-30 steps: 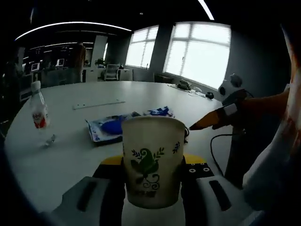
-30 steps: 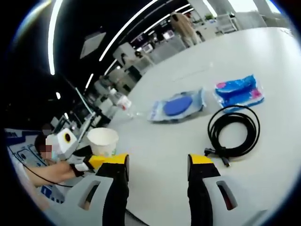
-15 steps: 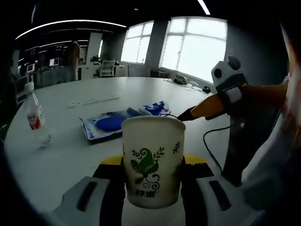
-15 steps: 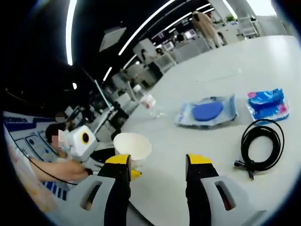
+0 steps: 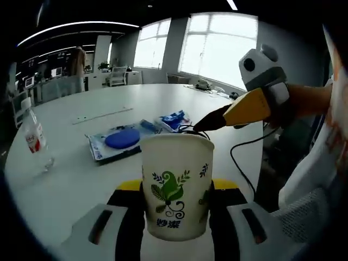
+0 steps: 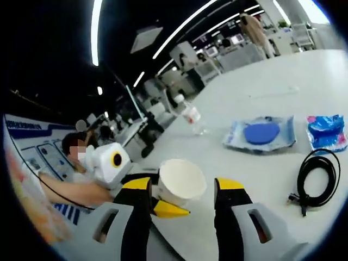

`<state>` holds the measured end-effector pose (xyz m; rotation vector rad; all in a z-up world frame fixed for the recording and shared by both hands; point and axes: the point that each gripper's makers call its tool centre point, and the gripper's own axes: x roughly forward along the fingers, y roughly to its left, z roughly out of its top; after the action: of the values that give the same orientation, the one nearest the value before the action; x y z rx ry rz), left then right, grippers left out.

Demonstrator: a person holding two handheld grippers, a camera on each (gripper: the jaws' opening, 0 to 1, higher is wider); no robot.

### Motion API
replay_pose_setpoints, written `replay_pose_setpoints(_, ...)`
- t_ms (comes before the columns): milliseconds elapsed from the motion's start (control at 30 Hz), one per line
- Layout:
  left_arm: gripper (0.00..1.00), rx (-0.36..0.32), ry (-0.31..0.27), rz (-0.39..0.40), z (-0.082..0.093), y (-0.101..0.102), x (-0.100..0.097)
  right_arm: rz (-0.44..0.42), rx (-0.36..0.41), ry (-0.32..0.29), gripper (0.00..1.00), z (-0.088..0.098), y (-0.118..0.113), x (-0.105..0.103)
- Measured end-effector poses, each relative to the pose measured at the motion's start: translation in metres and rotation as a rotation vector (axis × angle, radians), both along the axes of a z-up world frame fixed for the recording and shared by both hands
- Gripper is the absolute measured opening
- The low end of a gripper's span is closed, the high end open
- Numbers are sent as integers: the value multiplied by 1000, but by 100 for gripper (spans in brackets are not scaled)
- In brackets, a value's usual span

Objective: Arrange the tabletop items into an orderly group along one side of the table until the central work area is clear of visible clutter.

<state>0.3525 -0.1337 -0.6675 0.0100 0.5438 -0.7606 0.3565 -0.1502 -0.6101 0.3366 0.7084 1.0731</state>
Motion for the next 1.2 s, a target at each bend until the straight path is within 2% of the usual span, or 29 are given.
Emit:
replay_pose_setpoints(267,46,34,2,-42,-5,-3,-7,67,-6,-12,42,3,7,-8)
replay_pose_setpoints(367,46,48,-1,-57,-6,-4,-9,126,-28,-9,39,0,10,-18)
replay_pose_setpoints(633,46,79,-14,-105,-6,-11,-12,229,-37,-14,23,0,23,-36)
replay_pose_setpoints(700,46,96,-19,-124,-5,-14,-14,253,-31,7,17,0,25,-40)
replay_pose_setpoints(833,45,97,-23,-135,-5,-15,-14,254,-12,44,1,2,27,-40)
replay_pose_setpoints(867,46,98,-24,-136,-5,-15,-13,257,-7,50,0,3,27,-41)
replay_pose_setpoints(1200,46,114,-18,-137,-7,-13,-17,235,-35,111,0,2,23,-39)
